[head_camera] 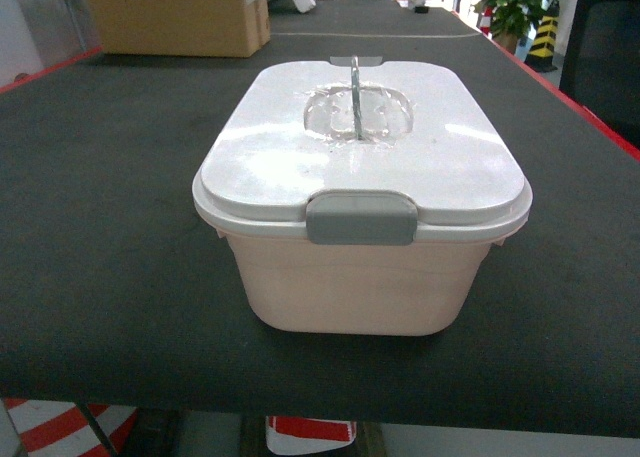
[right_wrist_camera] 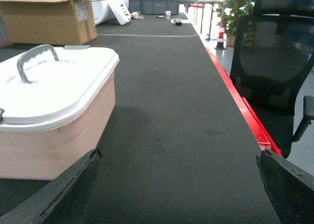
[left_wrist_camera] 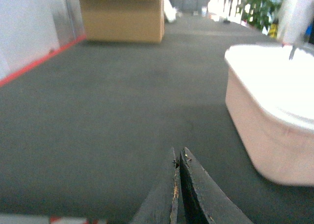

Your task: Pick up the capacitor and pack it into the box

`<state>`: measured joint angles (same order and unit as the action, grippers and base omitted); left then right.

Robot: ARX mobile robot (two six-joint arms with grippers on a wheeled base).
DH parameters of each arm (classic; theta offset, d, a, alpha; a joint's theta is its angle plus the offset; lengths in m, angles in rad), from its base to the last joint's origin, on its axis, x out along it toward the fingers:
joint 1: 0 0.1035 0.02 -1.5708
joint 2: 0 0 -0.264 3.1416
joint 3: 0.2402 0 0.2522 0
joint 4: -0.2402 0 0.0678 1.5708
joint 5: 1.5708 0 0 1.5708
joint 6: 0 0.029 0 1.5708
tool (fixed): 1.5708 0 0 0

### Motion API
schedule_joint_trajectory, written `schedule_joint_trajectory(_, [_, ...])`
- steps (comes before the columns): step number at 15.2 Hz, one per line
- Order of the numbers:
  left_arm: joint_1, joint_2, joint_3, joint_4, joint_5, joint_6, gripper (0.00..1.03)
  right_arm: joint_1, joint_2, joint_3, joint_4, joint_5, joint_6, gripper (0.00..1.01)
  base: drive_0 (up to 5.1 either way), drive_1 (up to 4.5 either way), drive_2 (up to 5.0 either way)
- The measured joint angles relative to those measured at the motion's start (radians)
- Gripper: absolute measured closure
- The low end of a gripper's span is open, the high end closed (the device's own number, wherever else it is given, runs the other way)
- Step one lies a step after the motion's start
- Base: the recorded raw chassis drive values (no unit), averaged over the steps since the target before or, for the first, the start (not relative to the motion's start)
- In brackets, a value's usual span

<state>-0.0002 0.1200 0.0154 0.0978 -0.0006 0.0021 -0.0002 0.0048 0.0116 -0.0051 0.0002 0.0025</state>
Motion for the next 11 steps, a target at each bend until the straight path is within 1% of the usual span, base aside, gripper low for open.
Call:
schedule_joint_trajectory(2, [0.000,-0.060,-0.002,-0.096,0.004,0.000,1.01,0.000,0.000,0.000,0.000,0.000,0.000,0.03,0.0,0.00,0.0])
schedule_joint_trajectory(3, [0.000,-0.087,-0.002,-0.114,0.000,0.000,1.01,0.000,0.000,0.000,0.000,0.000,0.000,0.03,0.0,0.00,0.0])
schedule_joint_trajectory(7, [0.000,-0.111,-0.002,-0.082,0.003,0.001,1.01,0.000,0.000,0.000,0.000,0.000,0.000,0.03,0.0,0.00,0.0])
schedule_joint_trajectory(10, [0.000,-0.111,-0.002,-0.108,0.000,0.000,1.01,0.000,0.000,0.000,0.000,0.000,0.000,0.03,0.0,0.00,0.0])
schedule_joint_trajectory(11, [0.000,-0.111,-0.002,-0.097,0.000,0.000,1.01,0.000,0.000,0.000,-0.001,0.000,0.000,0.03,0.0,0.00,0.0])
